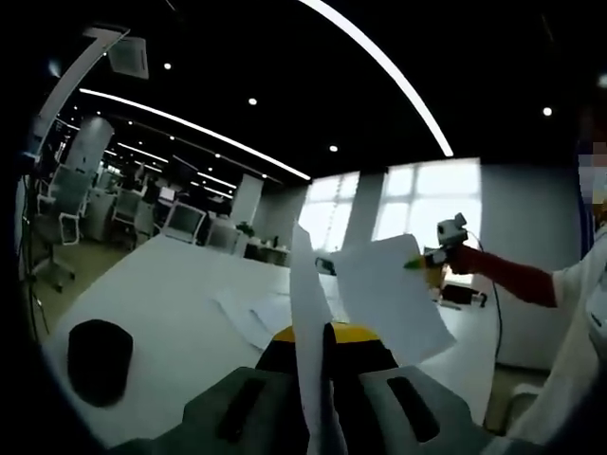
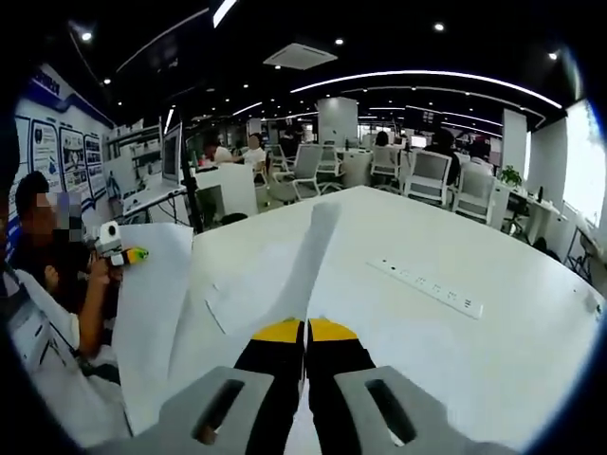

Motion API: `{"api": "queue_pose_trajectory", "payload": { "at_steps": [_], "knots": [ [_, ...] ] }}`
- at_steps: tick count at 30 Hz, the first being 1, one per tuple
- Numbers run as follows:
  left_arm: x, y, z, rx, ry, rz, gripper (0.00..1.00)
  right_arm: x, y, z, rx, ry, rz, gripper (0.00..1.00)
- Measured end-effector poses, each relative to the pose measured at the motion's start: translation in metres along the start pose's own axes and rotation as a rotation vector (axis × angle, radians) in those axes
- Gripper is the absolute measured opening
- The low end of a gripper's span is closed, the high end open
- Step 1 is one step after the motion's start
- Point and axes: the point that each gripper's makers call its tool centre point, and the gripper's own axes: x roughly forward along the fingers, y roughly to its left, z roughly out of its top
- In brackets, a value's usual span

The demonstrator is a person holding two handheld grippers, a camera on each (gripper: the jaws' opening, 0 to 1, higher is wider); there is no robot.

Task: Organize the stack of printing papers by aligning and flattening the scattered papers on the table

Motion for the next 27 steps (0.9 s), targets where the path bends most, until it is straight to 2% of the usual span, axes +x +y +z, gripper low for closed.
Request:
{"api": "queue_pose_trajectory", "payload": {
  "at_steps": [6,14,27],
  "knots": [
    [0.000,0.001,-0.002,-0.005,0.007,-0.001,0.06,-0.001,0.014,0.002,-0.004,0.004,0.026,0.00],
    [0.003,-0.001,-0.006,-0.004,0.016,0.003,0.06,-0.013,0.004,0.014,-0.002,-0.012,0.024,0.00],
    [0.006,0.000,-0.011,-0.004,0.032,0.005,0.06,-0.031,-0.007,0.016,-0.013,-0.002,0.022,0.00]
  ]
}}
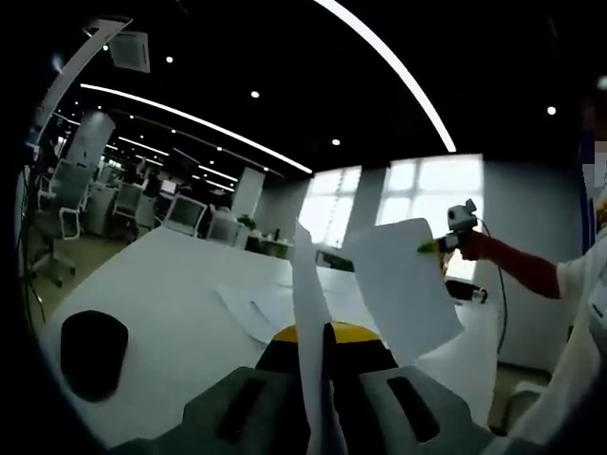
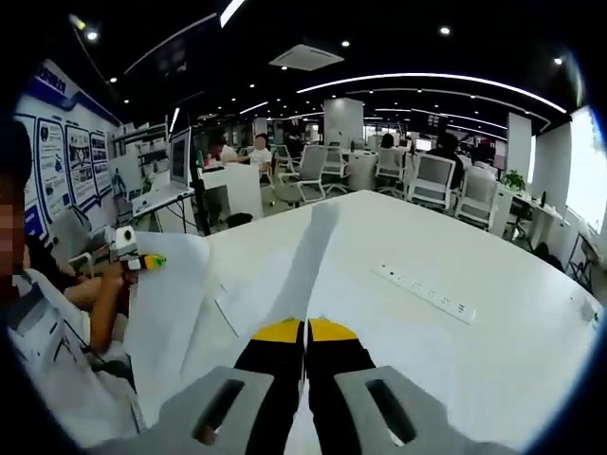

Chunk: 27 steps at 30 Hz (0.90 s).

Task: Organize the stack of printing papers by aligning and flattening the scattered papers on the table

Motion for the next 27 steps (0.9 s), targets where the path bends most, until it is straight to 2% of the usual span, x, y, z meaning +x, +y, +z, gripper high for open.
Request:
{"api": "queue_pose_trajectory", "payload": {
  "at_steps": [10,17,23,27],
  "knots": [
    [0.001,0.005,-0.003,-0.009,0.005,0.008,0.06,-0.006,0.004,0.010,0.028,-0.019,0.036,0.00],
    [0.006,0.018,-0.012,-0.053,0.017,0.025,0.06,-0.006,0.010,0.015,0.049,-0.033,0.065,0.00],
    [0.012,0.008,-0.012,-0.083,0.014,-0.018,0.06,-0.011,0.015,0.028,0.058,-0.051,0.103,0.00],
    [0.019,0.006,-0.010,-0.100,0.035,-0.017,0.06,-0.014,0.022,0.036,0.039,-0.057,0.131,0.00]
  ]
}}
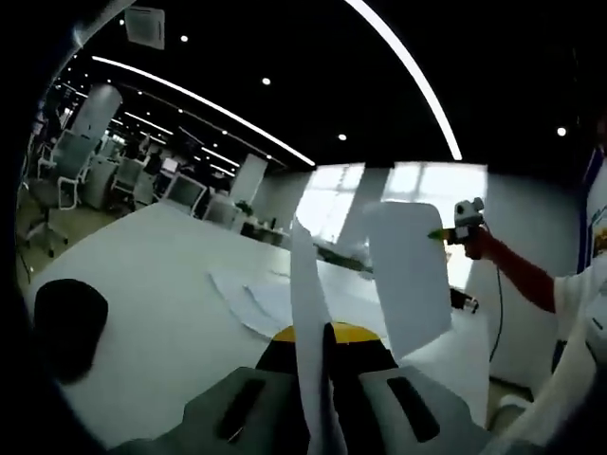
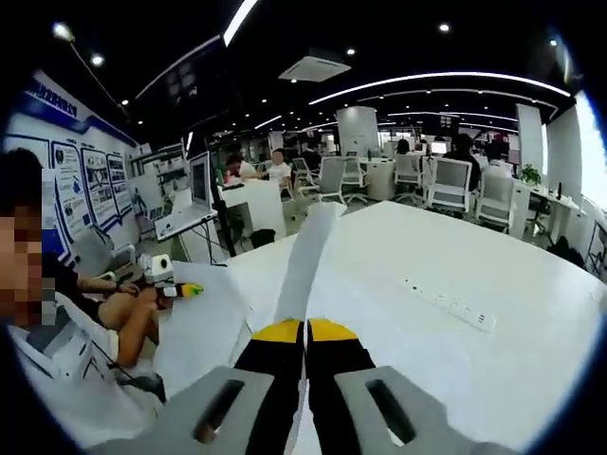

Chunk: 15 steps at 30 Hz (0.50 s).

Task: Organize the stack of printing papers by aligning and flattening the scattered papers on the table

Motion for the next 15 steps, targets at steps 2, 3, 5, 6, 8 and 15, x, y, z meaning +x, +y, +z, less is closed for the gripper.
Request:
{"api": "queue_pose_trajectory", "payload": {
  "at_steps": [2,3,5,6,8,15],
  "knots": [
    [0.002,-0.004,0.007,0.005,-0.002,-0.009,0.06,-0.002,0.003,0.002,-0.009,-0.004,0.015,0.00],
    [0.004,-0.006,0.010,0.005,0.000,-0.015,0.06,-0.004,0.003,0.004,-0.009,-0.012,0.024,0.00],
    [0.007,-0.008,0.015,0.015,0.003,-0.018,0.06,-0.007,0.002,0.007,-0.007,-0.033,0.030,0.00],
    [0.008,-0.009,0.016,0.022,0.010,-0.017,0.06,-0.008,0.004,0.011,0.008,-0.051,0.049,0.00],
    [0.011,-0.010,0.019,0.035,0.017,-0.016,0.06,-0.012,0.004,0.014,0.024,-0.069,0.069,0.00],
    [0.024,-0.013,0.017,0.034,0.047,-0.026,0.06,-0.014,0.012,0.014,0.017,-0.078,0.107,0.00]
  ]
}}
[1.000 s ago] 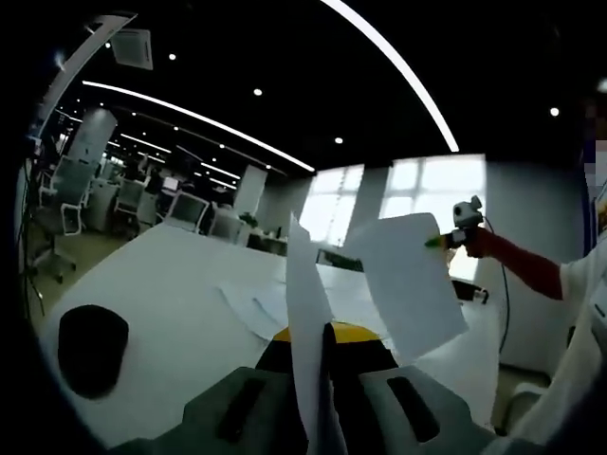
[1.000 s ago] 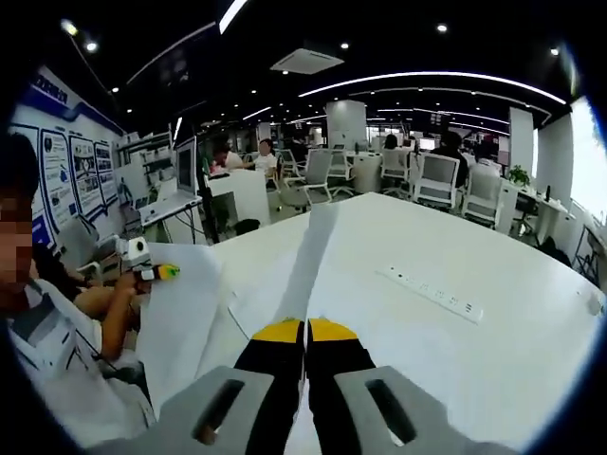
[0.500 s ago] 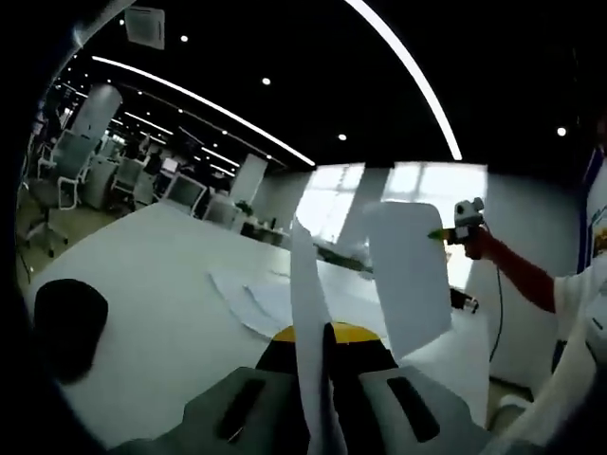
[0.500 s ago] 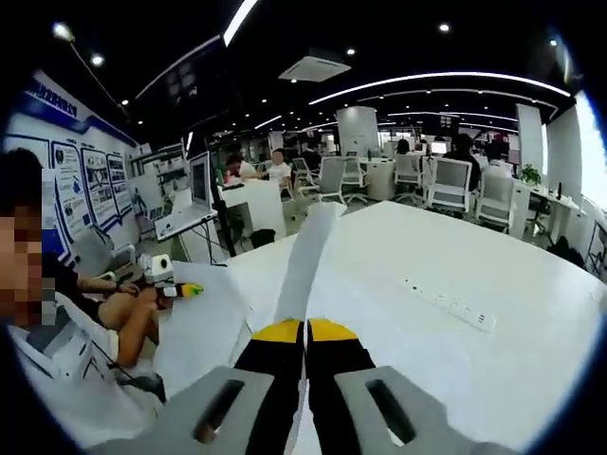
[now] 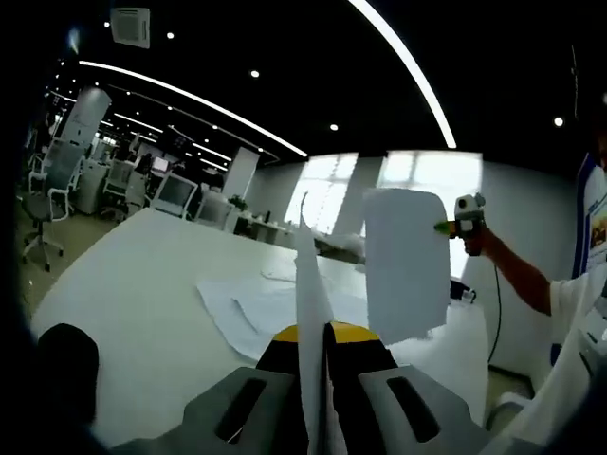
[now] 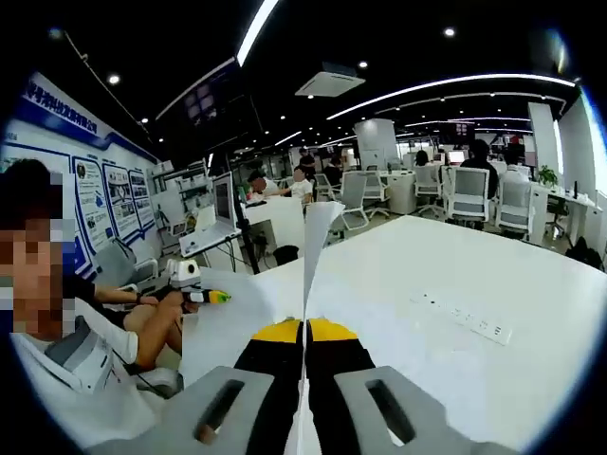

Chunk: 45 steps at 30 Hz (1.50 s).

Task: Organize the stack of printing papers by aligning and flattening the scattered papers on the table

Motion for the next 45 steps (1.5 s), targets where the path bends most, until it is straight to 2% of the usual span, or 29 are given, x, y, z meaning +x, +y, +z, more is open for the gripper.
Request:
{"api": "queue_pose_trajectory", "payload": {
  "at_steps": [10,17,22,32,45],
  "knots": [
    [0.011,0.002,-0.006,0.006,0.017,0.011,0.06,-0.004,0.017,0.006,-0.021,0.011,0.033,0.00],
    [0.017,0.002,-0.007,0.004,0.017,0.012,0.06,-0.010,0.035,0.023,-0.034,0.003,0.057,0.00],
    [0.021,0.003,-0.011,0.001,0.023,0.017,0.06,-0.011,0.038,0.031,-0.032,-0.007,0.068,0.00],
    [0.027,0.001,-0.013,-0.003,0.030,0.016,0.06,-0.009,0.043,0.026,-0.020,0.005,0.083,0.00],
    [0.032,0.003,-0.019,-0.001,0.046,0.023,0.06,0.000,0.075,0.021,-0.059,0.040,0.134,0.00]
  ]
}}
